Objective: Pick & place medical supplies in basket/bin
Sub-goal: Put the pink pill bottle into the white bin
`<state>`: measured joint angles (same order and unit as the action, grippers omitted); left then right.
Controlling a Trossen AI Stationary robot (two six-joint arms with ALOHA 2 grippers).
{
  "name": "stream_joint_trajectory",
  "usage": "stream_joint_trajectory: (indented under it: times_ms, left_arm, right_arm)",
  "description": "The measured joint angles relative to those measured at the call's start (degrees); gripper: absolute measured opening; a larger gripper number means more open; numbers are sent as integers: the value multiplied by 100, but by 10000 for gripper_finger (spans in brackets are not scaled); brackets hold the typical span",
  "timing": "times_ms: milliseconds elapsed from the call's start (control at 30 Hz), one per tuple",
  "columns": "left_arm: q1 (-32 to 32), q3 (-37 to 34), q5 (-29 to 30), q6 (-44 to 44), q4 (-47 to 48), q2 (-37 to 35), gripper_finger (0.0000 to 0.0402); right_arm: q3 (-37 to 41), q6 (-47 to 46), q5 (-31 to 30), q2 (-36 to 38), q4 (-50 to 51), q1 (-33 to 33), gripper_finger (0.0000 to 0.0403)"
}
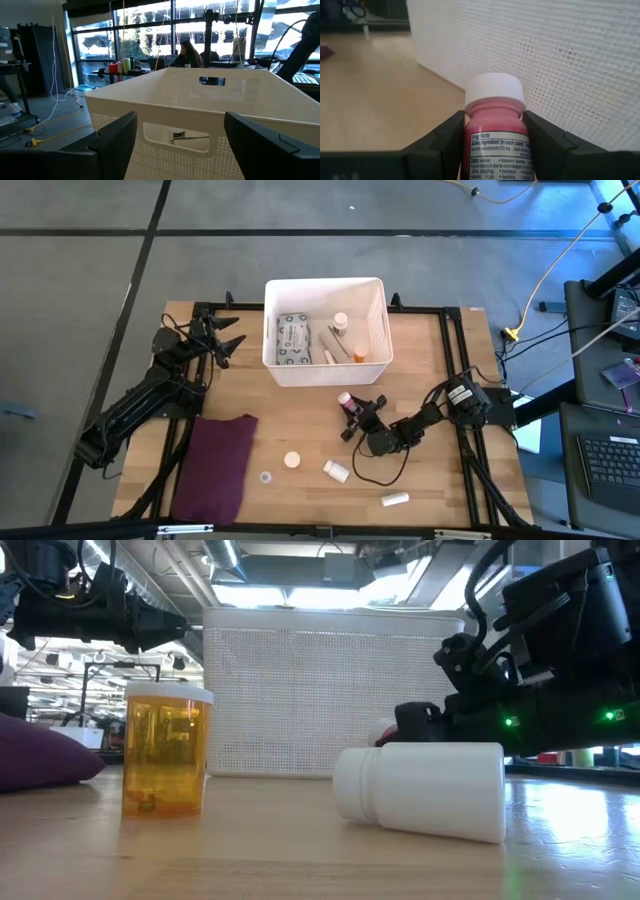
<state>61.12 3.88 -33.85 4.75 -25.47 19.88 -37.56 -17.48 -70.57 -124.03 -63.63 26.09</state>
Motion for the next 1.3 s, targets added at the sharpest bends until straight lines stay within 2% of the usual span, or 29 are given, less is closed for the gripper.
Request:
stream_joint_trajectory:
  times_ms: [267, 467, 567, 667, 867, 1133, 1300]
  left_arm:
    - [0, 0, 0, -2, -1, 0, 290]
    - [0, 0, -28, 1, -1, 0, 290]
    - [0, 0, -125, 182, -1, 0, 290]
    - [0, 0, -136, 802, -2, 0, 290]
    - [0, 0, -123, 1664, -46, 0, 290]
    - [0, 0, 198, 2035, 0, 0, 290]
    - [0, 0, 217, 2174, -160, 0, 290]
  right_arm:
    - [0, -151, -195, 1, -28, 76, 182]
    - [-79, 331, -245, 4, -454, 163, 182]
    - [-175, 1043, -237, 4, -1076, 217, 182]
    - [-328, 1931, -211, 5, -1675, 297, 182]
    - [-771, 3424, 337, 7, -2242, 385, 182]
    - [-1162, 4484, 424, 11, -2280, 380, 182]
    - [-1178, 4668, 423, 11, -2374, 380, 182]
